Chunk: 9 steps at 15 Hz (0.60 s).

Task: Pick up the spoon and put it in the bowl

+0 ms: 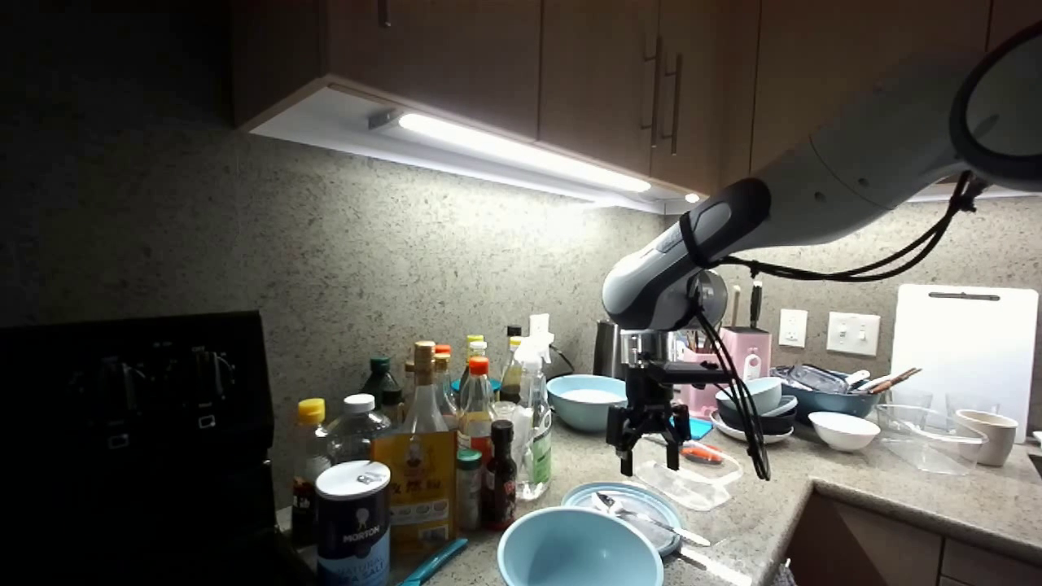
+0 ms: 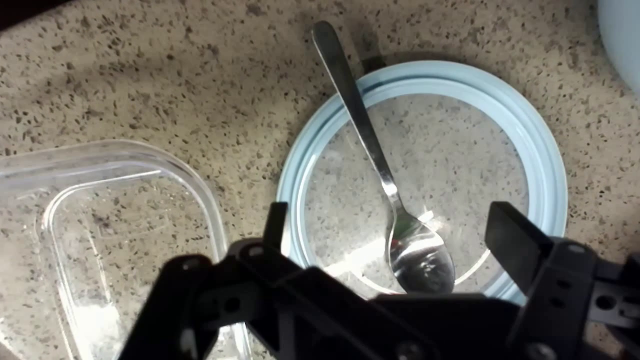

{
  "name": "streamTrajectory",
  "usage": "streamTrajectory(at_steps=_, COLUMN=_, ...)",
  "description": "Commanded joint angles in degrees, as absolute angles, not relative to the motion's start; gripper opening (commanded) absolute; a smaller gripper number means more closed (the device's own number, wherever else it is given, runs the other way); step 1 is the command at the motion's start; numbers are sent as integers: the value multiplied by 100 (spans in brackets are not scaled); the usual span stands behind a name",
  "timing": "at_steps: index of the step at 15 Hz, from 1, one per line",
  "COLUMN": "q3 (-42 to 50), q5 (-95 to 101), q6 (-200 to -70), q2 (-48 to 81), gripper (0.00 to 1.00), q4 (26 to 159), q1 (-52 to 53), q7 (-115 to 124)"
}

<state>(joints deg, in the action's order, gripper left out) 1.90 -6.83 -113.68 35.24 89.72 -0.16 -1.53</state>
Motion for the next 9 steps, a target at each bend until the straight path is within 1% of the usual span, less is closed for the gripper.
streamTrajectory(at_steps=1, q3=166, q5=-557, q6=-10956, q2=3861, gripper=100, q4=8537, q1=-8, q7=218)
streamTrajectory(at_steps=5, q3=211, q5=-304, q6=-10715, q2=4010, gripper=100, q4=8358, q1=161, q7=530)
streamTrajectory(at_steps=7, q3=77, q5=-35, q6=-10431, q2=3839, gripper=100, q4=8468, q1=141, q7=-133)
streamTrajectory(at_steps=8, q3=107, q5=-206, q6=-10732, q2=3976, gripper=100, q4=8442, q1=105, q7=229)
streamTrajectory(at_steps=9, q3=88, q5=-184, q6=-10694, q2=3975, gripper=100, q4=8432, q1=123, q7=203)
